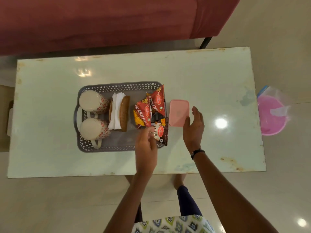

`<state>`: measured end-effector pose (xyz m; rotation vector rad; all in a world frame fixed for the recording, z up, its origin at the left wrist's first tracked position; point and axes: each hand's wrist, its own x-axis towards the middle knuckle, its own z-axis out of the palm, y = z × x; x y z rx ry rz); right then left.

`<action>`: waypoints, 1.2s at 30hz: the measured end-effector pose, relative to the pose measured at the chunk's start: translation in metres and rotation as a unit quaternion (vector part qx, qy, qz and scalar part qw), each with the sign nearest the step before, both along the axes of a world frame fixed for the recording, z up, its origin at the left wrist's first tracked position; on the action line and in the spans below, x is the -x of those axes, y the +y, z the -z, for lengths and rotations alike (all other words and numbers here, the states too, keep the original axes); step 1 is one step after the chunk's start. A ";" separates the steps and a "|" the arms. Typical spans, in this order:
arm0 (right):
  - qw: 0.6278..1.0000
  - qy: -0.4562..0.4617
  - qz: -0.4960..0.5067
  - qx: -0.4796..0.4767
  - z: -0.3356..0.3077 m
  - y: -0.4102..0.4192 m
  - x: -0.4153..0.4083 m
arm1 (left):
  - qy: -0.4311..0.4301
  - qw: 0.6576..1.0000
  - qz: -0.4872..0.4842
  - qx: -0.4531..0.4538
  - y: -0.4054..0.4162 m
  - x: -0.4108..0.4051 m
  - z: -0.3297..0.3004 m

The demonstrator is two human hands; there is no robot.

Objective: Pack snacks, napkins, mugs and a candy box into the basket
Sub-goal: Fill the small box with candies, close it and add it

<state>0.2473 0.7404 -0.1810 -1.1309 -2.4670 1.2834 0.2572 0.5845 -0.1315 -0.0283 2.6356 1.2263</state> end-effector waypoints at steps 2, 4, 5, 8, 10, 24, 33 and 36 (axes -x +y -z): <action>0.999 0.038 -0.003 -0.027 -0.016 -0.011 -0.006 | 0.038 0.998 0.032 0.029 -0.032 -0.001 0.002; 0.999 0.031 -0.030 -0.017 -0.028 -0.028 -0.020 | 0.038 0.994 0.079 0.072 -0.067 -0.001 0.005; 0.999 0.003 -0.045 0.014 -0.034 -0.039 -0.028 | 0.037 0.988 0.112 0.098 -0.085 0.000 0.006; 0.986 -0.071 -0.089 0.120 -0.036 -0.068 -0.046 | 0.036 0.957 0.227 0.174 -0.137 0.003 0.015; 0.983 -0.088 -0.103 0.121 -0.032 -0.081 -0.050 | 0.029 0.939 0.273 0.208 -0.164 0.009 0.022; 0.977 -0.155 -0.101 0.109 -0.028 -0.087 -0.035 | 0.028 0.908 0.344 0.238 -0.202 0.039 0.040; 0.978 -0.188 -0.032 0.086 -0.042 0.011 0.020 | 0.159 0.977 0.041 0.134 -0.194 0.048 0.007; 0.969 -0.192 -0.087 0.128 -0.026 0.021 0.036 | 0.036 0.982 -0.150 0.109 -0.211 0.060 0.023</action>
